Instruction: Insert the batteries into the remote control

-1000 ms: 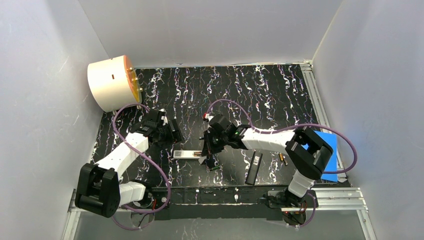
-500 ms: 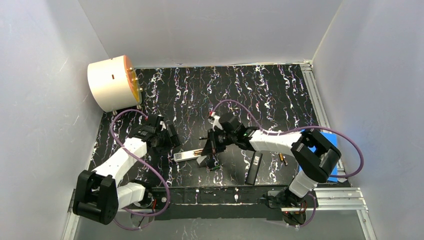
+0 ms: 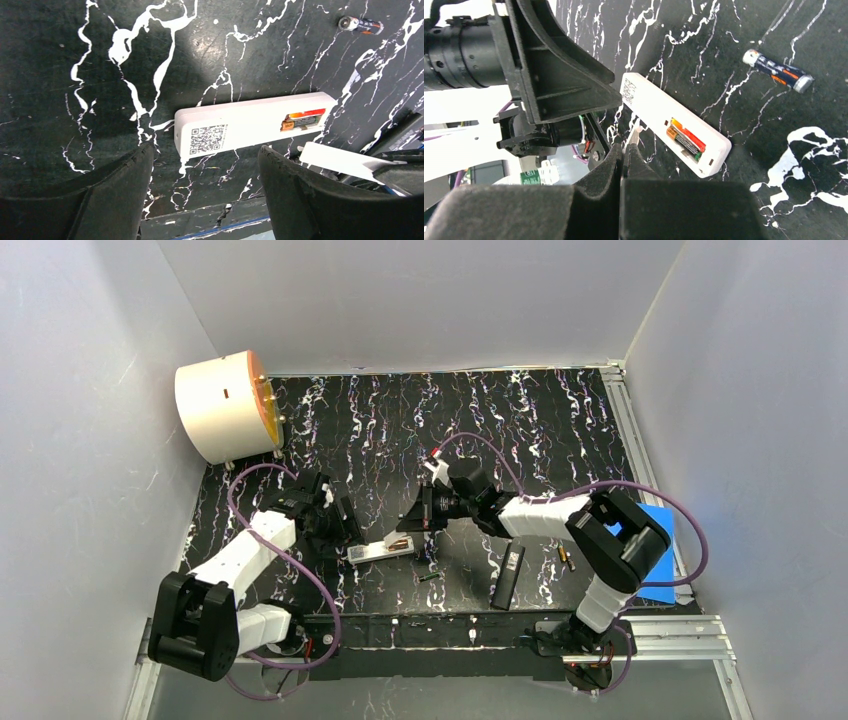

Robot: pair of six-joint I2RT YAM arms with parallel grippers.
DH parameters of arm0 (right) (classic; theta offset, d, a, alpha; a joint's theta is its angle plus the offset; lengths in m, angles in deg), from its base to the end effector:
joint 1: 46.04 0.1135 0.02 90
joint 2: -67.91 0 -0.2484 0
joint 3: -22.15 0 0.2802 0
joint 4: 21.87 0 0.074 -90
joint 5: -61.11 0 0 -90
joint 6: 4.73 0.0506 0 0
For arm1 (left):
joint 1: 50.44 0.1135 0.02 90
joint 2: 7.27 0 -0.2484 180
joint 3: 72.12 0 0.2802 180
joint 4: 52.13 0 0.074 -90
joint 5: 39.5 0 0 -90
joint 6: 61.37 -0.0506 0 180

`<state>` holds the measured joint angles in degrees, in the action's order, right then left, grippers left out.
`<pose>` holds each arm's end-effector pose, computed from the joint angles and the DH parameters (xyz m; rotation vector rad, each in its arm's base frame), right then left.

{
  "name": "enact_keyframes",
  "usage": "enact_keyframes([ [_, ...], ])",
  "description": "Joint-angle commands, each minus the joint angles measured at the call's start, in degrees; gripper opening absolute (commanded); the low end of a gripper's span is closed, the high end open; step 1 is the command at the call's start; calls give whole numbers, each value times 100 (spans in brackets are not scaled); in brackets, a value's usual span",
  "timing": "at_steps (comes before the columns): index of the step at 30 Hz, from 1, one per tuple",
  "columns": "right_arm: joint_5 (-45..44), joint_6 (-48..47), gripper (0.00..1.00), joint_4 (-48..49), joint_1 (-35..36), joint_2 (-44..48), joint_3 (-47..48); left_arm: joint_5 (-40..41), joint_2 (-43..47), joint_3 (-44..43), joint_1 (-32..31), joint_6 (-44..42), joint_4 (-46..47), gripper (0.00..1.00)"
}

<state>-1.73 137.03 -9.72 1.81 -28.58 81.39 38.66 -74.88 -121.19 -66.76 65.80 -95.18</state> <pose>0.2371 0.2964 0.1402 -0.2759 2.3220 1.4829 0.2368 -0.0802 0.1454 -0.4243 2.7031 -0.5649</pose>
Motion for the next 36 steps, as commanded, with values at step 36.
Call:
enact_keyframes([
  [36, -336, 182, 1, 539, -4, -544, -338, -314, -300, 419, 26, -14, 323, 63],
])
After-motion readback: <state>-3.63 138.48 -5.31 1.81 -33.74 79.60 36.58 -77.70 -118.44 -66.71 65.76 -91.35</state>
